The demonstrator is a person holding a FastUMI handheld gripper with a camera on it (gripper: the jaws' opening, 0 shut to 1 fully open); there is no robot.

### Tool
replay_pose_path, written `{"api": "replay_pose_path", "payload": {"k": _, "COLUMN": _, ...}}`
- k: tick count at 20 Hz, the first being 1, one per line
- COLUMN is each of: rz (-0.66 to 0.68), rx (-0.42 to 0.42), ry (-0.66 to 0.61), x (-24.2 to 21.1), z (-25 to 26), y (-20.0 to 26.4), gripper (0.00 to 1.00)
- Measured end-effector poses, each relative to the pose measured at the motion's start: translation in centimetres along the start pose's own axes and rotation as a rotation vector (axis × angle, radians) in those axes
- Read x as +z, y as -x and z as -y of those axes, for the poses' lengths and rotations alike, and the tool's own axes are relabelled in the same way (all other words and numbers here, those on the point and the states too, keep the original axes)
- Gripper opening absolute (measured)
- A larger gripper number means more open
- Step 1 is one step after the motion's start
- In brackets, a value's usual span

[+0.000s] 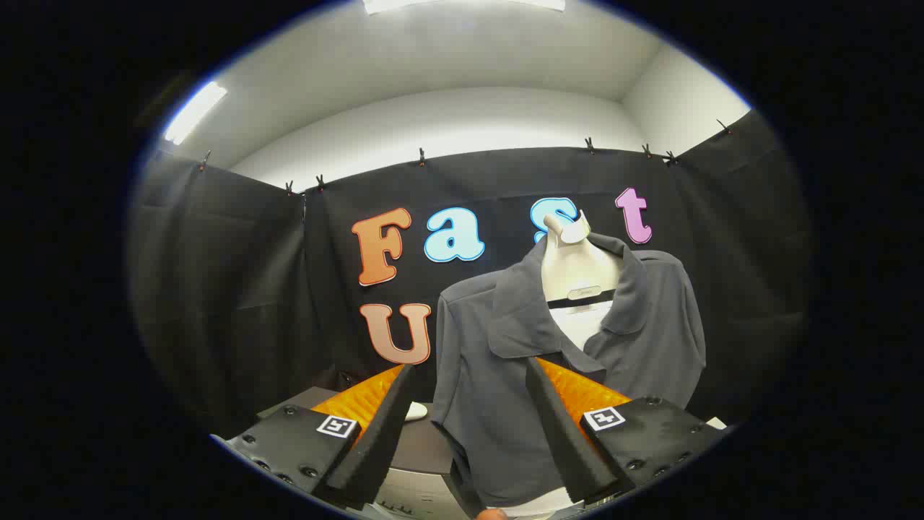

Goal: Iron the clothes twice with a garment steamer, once on the left side and once on the right side.

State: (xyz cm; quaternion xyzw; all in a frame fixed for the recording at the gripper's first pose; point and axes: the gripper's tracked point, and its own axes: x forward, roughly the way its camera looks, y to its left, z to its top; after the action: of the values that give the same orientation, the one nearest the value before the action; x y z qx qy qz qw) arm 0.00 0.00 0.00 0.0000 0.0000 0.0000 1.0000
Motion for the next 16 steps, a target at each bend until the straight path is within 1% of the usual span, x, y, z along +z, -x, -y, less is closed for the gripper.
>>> {"api": "replay_pose_path", "payload": {"k": 16, "rz": -0.005, "rx": -0.073, "ry": -0.010, "x": 0.5, "z": 3.5, "y": 1.1, "gripper": 0.98}}
